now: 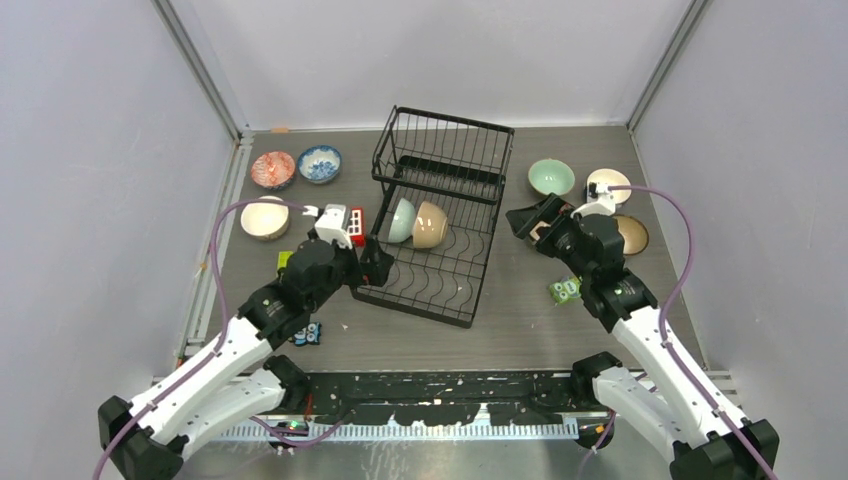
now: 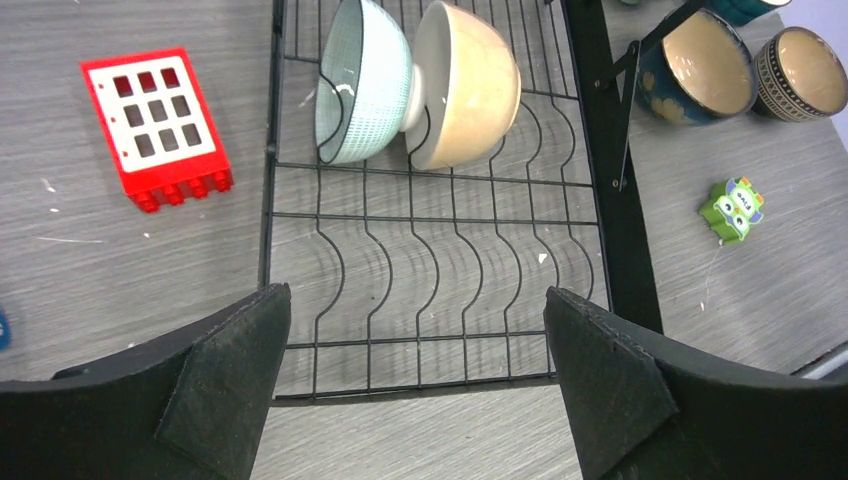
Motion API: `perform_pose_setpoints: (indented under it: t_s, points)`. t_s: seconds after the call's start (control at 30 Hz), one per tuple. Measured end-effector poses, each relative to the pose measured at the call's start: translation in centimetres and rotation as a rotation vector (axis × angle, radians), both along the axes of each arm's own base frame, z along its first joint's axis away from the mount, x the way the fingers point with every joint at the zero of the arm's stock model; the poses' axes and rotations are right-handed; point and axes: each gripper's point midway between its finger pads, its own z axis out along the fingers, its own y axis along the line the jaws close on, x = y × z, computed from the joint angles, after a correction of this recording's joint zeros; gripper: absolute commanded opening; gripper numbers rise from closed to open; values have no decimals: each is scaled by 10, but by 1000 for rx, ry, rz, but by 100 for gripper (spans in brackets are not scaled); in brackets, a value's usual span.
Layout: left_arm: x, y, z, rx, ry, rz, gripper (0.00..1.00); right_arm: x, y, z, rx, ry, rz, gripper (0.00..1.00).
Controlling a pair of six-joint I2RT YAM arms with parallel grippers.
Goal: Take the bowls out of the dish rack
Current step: Pick up the bowl from the dish rack.
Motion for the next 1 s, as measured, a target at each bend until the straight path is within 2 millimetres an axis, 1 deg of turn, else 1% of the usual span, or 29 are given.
perform_pose_setpoints:
  t_s: [0.17,0.27,0.43,0.6,0.73,0.87,1.0]
  points:
    - [8,-6,-18,-21,87,-33,100,-4,10,-5,41,5,46,100]
    - [10,-12,-21,-44,112,-68,100,-12,14,-12,55,13,67,100]
    - [16,-20,-12,-103,113,-113,100,-20,18,-7,71,-8,96,100]
    - [24,-22,-6,-150,124,-133,100,-25,23,-4,77,-20,126,100]
    - [25,-26,-5,-182,138,-156,100,-27,27,-4,76,-18,145,100]
    - [24,-32,1,-208,131,-200,100,-30,29,-6,75,-13,160,100]
    - [26,-32,8,-226,120,-220,100,-33,30,-8,77,-14,172,100]
